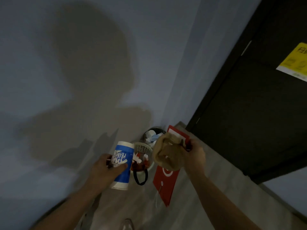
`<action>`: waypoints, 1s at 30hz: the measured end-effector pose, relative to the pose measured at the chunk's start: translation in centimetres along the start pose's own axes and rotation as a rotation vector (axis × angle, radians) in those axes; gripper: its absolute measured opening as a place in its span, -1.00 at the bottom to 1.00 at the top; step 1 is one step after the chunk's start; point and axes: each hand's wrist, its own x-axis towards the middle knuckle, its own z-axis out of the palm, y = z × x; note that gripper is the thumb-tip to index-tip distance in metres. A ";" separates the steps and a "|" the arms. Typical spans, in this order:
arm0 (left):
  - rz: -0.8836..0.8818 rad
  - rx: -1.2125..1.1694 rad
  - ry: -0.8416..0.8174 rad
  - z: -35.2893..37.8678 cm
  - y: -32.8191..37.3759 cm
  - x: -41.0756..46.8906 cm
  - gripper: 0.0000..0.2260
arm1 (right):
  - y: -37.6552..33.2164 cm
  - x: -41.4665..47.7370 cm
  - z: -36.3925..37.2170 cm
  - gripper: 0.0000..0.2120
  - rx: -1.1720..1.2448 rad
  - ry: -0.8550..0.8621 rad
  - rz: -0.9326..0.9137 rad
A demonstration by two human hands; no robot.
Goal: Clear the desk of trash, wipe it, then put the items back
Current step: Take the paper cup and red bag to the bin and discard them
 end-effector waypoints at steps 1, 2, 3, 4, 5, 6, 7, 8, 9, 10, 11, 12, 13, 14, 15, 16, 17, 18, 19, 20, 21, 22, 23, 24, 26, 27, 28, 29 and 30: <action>-0.029 0.007 -0.003 0.7 -0.3 1.9 -0.65 | 0.7 1.8 1.2 -0.90 -0.022 0.010 0.012; -0.057 0.012 -0.008 1.4 -0.5 3.7 -0.65 | 1.2 3.5 2.3 -0.92 -0.038 0.017 0.017; -0.078 0.017 -0.016 2.0 -0.9 5.6 -0.64 | 1.8 5.1 3.4 -0.93 -0.055 0.019 0.005; -0.097 0.023 -0.024 2.6 -1.3 7.3 -0.64 | 2.4 6.6 4.5 -0.90 -0.071 0.018 -0.012; -0.116 0.029 -0.028 3.2 -1.7 9.0 -0.65 | 3.1 8.0 5.7 -0.86 -0.077 0.017 -0.020; -0.135 0.035 -0.025 3.7 -2.1 10.6 -0.65 | 3.6 9.2 6.7 -0.83 -0.078 0.013 -0.016; -0.156 0.039 -0.021 4.2 -2.5 12.1 -0.64 | 4.3 10.3 7.8 -0.83 -0.077 0.006 0.000; -0.175 0.045 -0.016 4.7 -3.0 13.6 -0.63 | 5.2 11.5 8.9 -0.85 -0.066 0.003 0.017; -0.191 0.051 -0.013 5.3 -3.6 15.1 -0.62 | 6.3 12.6 10.1 -0.89 -0.049 0.000 0.030; -0.214 0.056 -0.012 5.9 -4.3 16.3 -0.61 | 7.4 13.8 11.3 -0.91 -0.044 -0.010 0.047; -0.237 0.064 -0.010 6.6 -5.0 17.5 -0.59 | 8.7 14.9 12.6 -0.89 -0.051 -0.017 0.064; -0.258 0.076 -0.010 7.2 -5.7 18.7 -0.57 | 9.9 16.1 13.9 -0.87 -0.061 -0.026 0.081; -0.280 0.089 -0.008 8.0 -6.5 19.8 -0.56 | 11.2 17.2 15.2 -0.86 -0.076 -0.037 0.092; -0.297 0.099 -0.005 8.7 -7.4 20.8 -0.54 | 12.4 18.2 16.5 -0.85 -0.082 -0.053 0.092; -0.317 0.103 -0.003 9.4 -8.2 21.8 -0.53 | 13.6 19.2 17.8 -0.84 -0.082 -0.066 0.088; -0.340 0.103 0.000 10.1 -9.1 22.6 -0.52 | 14.7 19.9 18.9 -0.83 -0.075 -0.076 0.083; -0.360 0.100 0.007 10.8 -9.9 23.5 -0.51 | 15.9 20.7 20.0 -0.84 -0.072 -0.088 0.078; -0.380 0.092 0.015 11.5 -10.8 24.3 -0.50 | 17.0 21.3 21.1 -0.85 -0.079 -0.110 0.074; -0.398 0.083 0.023 12.2 -11.7 24.9 -0.50 | 18.1 21.9 22.2 -0.88 -0.092 -0.136 0.081; -0.412 0.077 0.031 12.8 -12.6 25.6 -0.49 | 19.2 22.4 23.2 -0.91 -0.089 -0.156 0.096; -0.425 0.074 0.038 13.4 -13.4 26.2 -0.48 | 20.4 22.8 24.2 -0.92 -0.068 -0.167 0.120; -0.435 0.071 0.044 13.9 -14.3 26.8 -0.48 | 21.3 23.2 25.2 -0.92 -0.037 -0.171 0.143; -0.442 0.068 0.052 14.4 -15.0 27.3 -0.47 | 22.1 23.6 26.1 -0.92 -0.009 -0.168 0.161; -0.444 0.068 0.058 14.8 -15.7 27.8 -0.47 | 23.0 24.0 27.0 -0.92 0.008 -0.168 0.167; -0.447 0.062 0.074 15.5 -16.9 28.8 -0.46 | 24.6 24.9 28.5 -0.93 -0.013 -0.178 0.174; -0.445 0.057 0.084 15.9 -17.5 29.4 -0.46 | 25.5 25.4 29.2 -0.92 -0.034 -0.190 0.181; -0.447 0.054 0.093 16.2 -18.1 29.9 -0.45 | 26.5 25.8 29.8 -0.91 -0.052 -0.206 0.189; -0.451 0.053 0.100 16.6 -18.7 30.4 -0.45 | 27.7 26.2 30.5 -0.90 -0.073 -0.219 0.202; -0.456 0.052 0.106 17.1 -19.4 31.0 -0.44 | 29.0 26.5 31.3 -0.88 -0.102 -0.236 0.209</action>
